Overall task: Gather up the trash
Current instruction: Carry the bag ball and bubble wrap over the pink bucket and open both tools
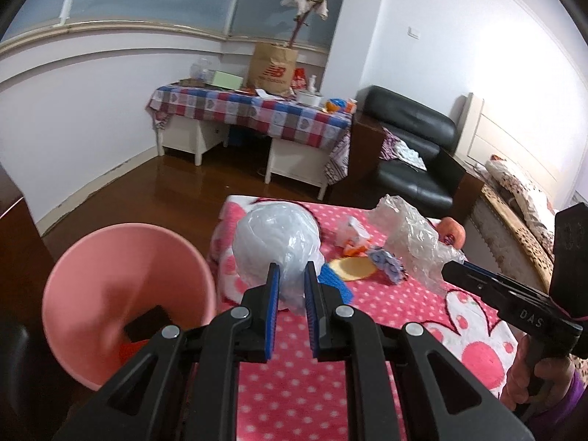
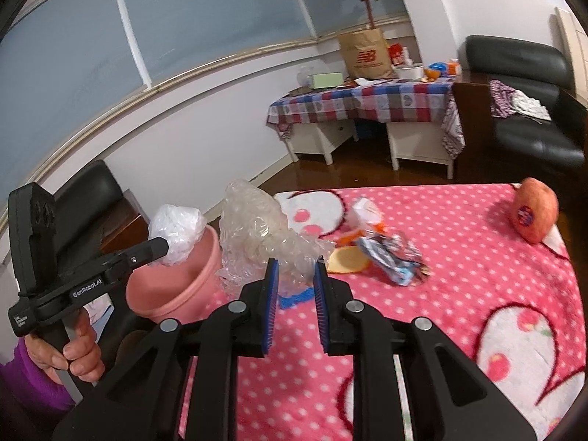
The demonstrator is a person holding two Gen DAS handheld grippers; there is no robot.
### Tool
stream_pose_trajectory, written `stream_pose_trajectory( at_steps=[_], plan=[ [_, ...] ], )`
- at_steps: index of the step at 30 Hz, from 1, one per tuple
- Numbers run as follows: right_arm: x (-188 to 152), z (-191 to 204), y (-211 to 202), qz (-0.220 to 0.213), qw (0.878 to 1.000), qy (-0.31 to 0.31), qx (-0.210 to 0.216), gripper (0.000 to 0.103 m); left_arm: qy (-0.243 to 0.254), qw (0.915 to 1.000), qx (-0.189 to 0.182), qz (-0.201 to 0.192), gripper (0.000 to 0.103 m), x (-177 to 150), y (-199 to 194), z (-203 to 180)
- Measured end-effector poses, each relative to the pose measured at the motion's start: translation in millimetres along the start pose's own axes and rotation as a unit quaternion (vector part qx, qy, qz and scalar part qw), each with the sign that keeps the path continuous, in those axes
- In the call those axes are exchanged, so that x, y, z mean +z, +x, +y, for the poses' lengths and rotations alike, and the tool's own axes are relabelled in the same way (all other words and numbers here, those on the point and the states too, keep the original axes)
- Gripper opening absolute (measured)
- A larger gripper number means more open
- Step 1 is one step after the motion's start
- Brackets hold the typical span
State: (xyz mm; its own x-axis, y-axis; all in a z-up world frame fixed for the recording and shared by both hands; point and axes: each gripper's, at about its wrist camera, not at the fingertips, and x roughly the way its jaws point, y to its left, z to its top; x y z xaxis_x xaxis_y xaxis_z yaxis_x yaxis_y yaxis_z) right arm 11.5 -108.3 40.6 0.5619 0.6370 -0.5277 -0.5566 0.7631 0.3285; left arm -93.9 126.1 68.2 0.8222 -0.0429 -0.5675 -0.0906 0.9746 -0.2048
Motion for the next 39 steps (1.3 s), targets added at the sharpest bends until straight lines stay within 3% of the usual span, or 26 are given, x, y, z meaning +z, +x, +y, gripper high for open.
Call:
stream_pose_trajectory(
  at_steps=[12,27,32,34,36,39],
  plan=[
    [14,65,51,0.033,0.997,-0.056,0.049,0.019,-0.058,0.9958,0.069,-0.016,0.013,-9,-23,81],
    [5,143,139,0.122,0.981,-0.113,0.096,0.019,-0.102,0.9879,0.114,0.025,0.013,-37,-21,150],
    [1,152,157,0.138,0.979,-0.114,0.097,0.019,-0.111,0.9864,0.115,0.037,0.021,-38,-16,157],
    [0,152,163,0.147,0.979,-0.108,0.096,0.020,-0.115,0.9859,0.115,0.040,0.032,-39,-16,160],
    [-1,150,168,0.154,0.978,-0.098,0.098,0.022,-0.119,0.9851,0.117,0.041,0.035,-37,-15,162],
    [-2,149,171,0.155,0.978,-0.092,0.102,0.032,-0.120,0.9843,0.122,0.043,0.036,-38,-16,163]
  ],
)
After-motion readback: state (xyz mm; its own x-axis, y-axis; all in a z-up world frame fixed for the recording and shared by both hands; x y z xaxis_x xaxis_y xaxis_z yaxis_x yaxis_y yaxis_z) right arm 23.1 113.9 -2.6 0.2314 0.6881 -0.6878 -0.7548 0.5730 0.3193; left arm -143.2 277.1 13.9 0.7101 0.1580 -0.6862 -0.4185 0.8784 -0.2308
